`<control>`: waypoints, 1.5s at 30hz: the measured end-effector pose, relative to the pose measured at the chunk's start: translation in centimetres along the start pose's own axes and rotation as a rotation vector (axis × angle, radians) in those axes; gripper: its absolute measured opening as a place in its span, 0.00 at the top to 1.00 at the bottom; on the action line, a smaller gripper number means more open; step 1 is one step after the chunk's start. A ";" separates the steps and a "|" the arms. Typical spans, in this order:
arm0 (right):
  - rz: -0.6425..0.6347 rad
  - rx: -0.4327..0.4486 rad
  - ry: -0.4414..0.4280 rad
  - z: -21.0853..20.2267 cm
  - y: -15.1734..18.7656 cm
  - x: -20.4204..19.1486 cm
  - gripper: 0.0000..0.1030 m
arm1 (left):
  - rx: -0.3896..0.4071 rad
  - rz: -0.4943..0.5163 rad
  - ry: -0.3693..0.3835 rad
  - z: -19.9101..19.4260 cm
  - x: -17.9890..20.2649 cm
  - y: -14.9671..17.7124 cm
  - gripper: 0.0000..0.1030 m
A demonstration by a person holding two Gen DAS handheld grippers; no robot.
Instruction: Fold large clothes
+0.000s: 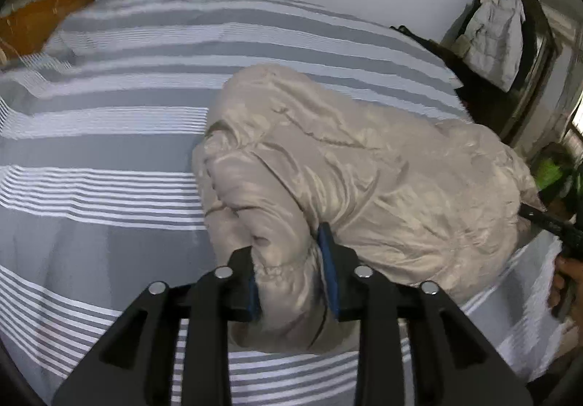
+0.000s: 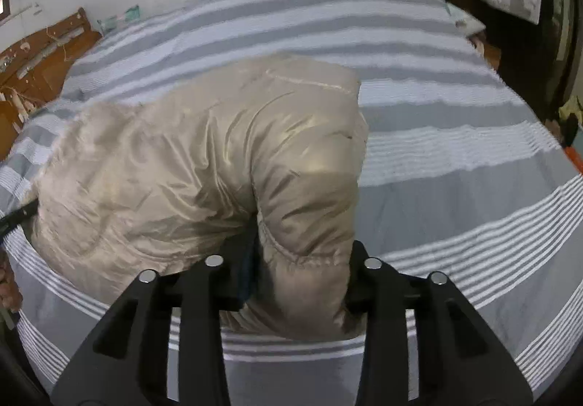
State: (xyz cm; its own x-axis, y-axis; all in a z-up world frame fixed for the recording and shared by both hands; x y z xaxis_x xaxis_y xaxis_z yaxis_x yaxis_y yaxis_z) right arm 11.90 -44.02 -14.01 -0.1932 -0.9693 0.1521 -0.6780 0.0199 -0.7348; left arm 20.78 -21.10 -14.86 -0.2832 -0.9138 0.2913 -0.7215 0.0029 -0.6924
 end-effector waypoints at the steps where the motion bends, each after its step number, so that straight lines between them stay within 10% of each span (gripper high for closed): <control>1: 0.005 -0.006 0.016 0.2 0.7 -0.1 0.54 | 0.013 0.024 -0.009 0.0 -0.5 0.0 0.64; 5: -0.047 0.028 0.113 -3.0 0.0 -0.5 0.15 | 0.046 0.046 -0.010 -0.9 -0.9 -1.0 0.47; 8: -0.098 0.087 0.107 -6.9 -1.8 -2.6 0.03 | 0.136 0.038 -0.069 -4.2 -2.5 -2.5 0.16; 12: -0.154 0.137 0.092 -11.9 -3.2 -7.0 0.03 | 0.216 0.035 -0.125 -9.0 -4.5 -4.2 0.03; 17: -0.153 0.157 0.069 -15.4 -2.6 -10.9 0.03 | 0.318 0.108 -0.260 -14.7 -6.5 -5.1 0.02; 29: -0.118 0.313 0.074 -21.9 -0.3 -15.8 0.03 | 0.332 0.130 -0.295 -22.8 -9.7 1.5 0.02; 45: -0.160 0.426 0.100 -23.0 1.9 -17.0 0.03 | 0.440 0.159 -0.347 -24.0 -8.1 2.8 0.02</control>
State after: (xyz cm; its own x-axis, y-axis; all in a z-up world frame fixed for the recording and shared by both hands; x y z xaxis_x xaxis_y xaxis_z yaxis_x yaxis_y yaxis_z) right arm -2.42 -21.91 -2.78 -0.1916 -0.9230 0.3339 -0.3573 -0.2512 -0.8996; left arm 5.93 -3.90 -3.28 -0.0897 -0.9957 -0.0210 -0.3360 0.0501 -0.9405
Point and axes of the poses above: each gripper's, at about its wrist camera, not at the fingertips, and z roughly the way its jaws point, x to its right, y to its underside, the point moved 10 cm from there along z, roughly the way its jaws point, and after that the axes turned 8 degrees about -z, right-handed, at the moved point
